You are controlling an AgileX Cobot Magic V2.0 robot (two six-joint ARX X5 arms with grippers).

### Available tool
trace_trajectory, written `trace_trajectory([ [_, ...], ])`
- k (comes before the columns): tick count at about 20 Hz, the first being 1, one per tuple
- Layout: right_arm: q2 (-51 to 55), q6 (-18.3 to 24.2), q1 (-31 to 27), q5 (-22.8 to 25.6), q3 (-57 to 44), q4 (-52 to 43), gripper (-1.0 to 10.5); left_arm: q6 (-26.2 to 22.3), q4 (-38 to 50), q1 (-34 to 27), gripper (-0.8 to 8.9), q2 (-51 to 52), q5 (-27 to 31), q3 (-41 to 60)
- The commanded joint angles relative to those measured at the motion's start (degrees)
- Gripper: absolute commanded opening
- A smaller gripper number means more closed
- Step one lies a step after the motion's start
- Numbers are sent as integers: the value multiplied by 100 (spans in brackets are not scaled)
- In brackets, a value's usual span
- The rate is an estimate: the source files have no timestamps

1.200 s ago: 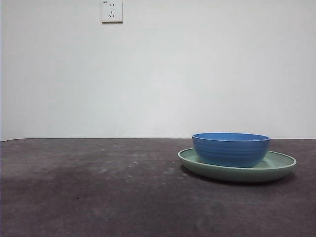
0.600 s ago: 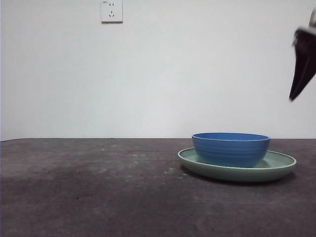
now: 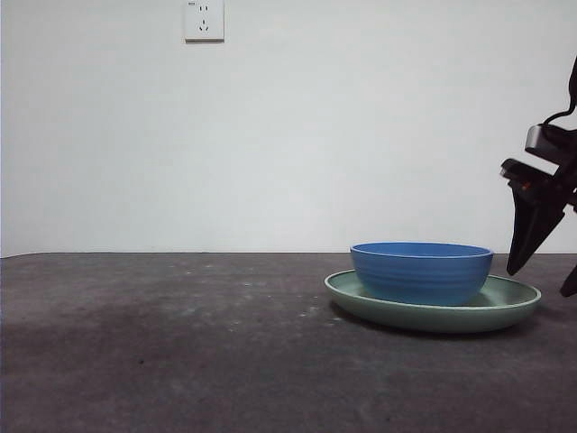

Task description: Pick up the blue bowl, put it on the green plate, put it on desk

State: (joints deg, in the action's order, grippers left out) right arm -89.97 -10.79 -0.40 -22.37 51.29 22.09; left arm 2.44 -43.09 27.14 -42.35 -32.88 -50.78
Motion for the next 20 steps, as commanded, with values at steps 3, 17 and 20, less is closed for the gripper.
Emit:
trace_trajectory([
  [3,-214,50,125,-15,92,-243,202,-46,70,26,186,-33,-15,-46],
  [17,-393,26,140,-13,92,-407,8,-28,59,26,186,-33,-13,-46],
  [20,-197,-90,136,-87,92,-420,8,-28,26,26,186,-33,-13,-46],
])
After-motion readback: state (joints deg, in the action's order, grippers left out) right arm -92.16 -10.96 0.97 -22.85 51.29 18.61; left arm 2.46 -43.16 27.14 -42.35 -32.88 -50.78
